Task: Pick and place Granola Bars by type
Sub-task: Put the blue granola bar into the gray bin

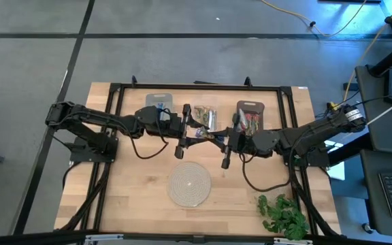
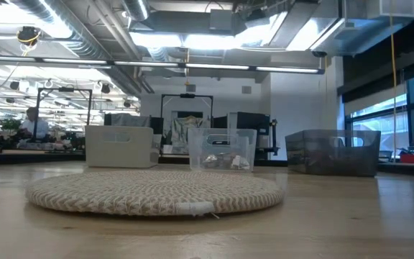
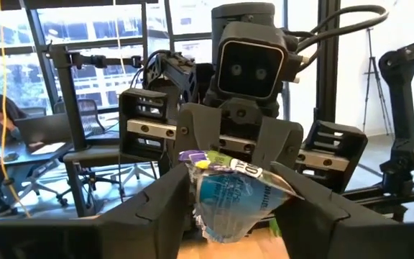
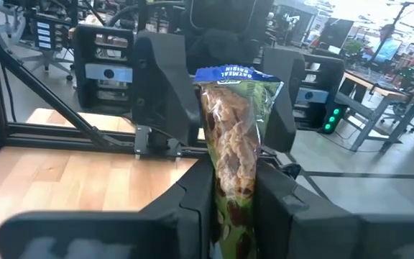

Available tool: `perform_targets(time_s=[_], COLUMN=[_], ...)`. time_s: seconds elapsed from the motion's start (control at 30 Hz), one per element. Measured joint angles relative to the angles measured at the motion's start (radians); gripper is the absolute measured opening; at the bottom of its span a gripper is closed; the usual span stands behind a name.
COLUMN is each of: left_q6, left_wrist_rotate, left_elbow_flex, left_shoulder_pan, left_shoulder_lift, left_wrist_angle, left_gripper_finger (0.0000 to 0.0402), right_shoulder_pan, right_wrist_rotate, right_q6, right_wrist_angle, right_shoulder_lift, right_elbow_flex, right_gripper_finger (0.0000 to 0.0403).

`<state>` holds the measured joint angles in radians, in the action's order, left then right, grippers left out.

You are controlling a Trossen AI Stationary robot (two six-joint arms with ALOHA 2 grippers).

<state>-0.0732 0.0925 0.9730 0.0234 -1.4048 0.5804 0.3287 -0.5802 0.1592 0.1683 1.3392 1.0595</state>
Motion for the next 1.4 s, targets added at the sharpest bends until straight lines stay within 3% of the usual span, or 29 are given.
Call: perform_targets(time_s=[0.33, 0.67, 1.1, 1.23, 1.4], left_q6=[-0.031, -0.029, -0.014, 0.040, 0.124], left_wrist_rotate=[-0.001, 0.000, -0.059, -0.097, -0.157], left_elbow_flex=[0.000, -0.001, -0.001, 0.000, 0.001], left_shoulder_pan=[0.000, 0.000, -0.008, -0.039, -0.093], left_shoulder_lift=[0.000, 0.000, 0.004, 0.049, 0.139], left_wrist_angle=[0.000, -0.007, -0.032, -0.176, -0.404], left_gripper_finger=[0.0100, 0.0091, 0.0090, 0.0090, 0.0090], right_shoulder_pan=[-0.003, -0.004, -0.003, -0.003, -0.010], right_wrist_rotate=[-0.001, 0.037, 0.036, 0.034, 0.028], right_q6=[0.002, -0.001, -0.137, -0.241, -0.437], right_wrist_angle=[0.000, -0.027, -0.152, -0.284, -0.504], right_shoulder_lift=[0.000, 0.000, -0.007, -0.047, -0.115], right_elbow_flex=[0.000, 0.002, 0.002, 0.002, 0.002], right_gripper_finger=[0.0078, 0.0087, 0.0258, 0.0293, 0.0304])
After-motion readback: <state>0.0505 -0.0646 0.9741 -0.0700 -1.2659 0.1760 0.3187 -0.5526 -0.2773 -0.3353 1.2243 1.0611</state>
